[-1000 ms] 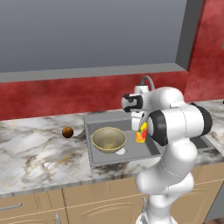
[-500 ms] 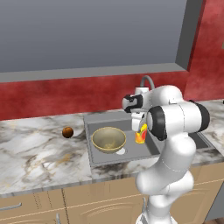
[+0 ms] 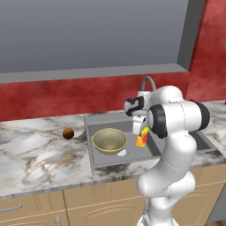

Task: Remove the eggplant and orange from the sink. Then move the bowl and cup from the counter to the sink for washing.

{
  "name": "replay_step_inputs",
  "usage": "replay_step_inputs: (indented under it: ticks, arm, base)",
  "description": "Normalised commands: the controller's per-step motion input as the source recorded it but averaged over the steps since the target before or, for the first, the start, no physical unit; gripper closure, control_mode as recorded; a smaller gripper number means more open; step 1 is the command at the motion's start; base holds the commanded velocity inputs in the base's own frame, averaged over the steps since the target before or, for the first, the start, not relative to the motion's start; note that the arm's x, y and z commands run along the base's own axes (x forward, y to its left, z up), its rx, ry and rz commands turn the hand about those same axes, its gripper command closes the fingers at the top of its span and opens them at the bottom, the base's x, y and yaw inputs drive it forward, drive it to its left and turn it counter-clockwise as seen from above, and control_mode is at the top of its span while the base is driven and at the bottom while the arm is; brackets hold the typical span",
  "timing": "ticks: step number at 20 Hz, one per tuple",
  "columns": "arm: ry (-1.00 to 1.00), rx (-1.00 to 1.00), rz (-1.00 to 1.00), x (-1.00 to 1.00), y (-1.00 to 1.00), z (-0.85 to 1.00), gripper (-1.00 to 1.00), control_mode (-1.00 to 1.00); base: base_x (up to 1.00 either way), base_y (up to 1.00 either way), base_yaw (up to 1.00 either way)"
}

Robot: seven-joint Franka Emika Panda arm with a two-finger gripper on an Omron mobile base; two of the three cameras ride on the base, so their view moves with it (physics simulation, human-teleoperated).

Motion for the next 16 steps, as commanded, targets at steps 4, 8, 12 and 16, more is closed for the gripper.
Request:
replay_step_inputs:
  ticks: [4,8,12,16]
  arm:
    - [0.0,0.0,-0.07,0.06,0.08,-0.15,1.0,-1.0]
    - [0.0,-0.01,-0.06,0.08,0.11,-0.14,1.0,-1.0]
    - [0.0,-0.02,-0.06,0.07,0.1,-0.14,1.0,-1.0]
    - [0.0,-0.03,-0.07,0.06,0.08,-0.16,1.0,-1.0]
  base:
    - [0.0,0.0,0.0]
    - [0.0,0.0,0.0]
    - [0.0,0.0,0.0]
    - [0.0,0.0,0.0]
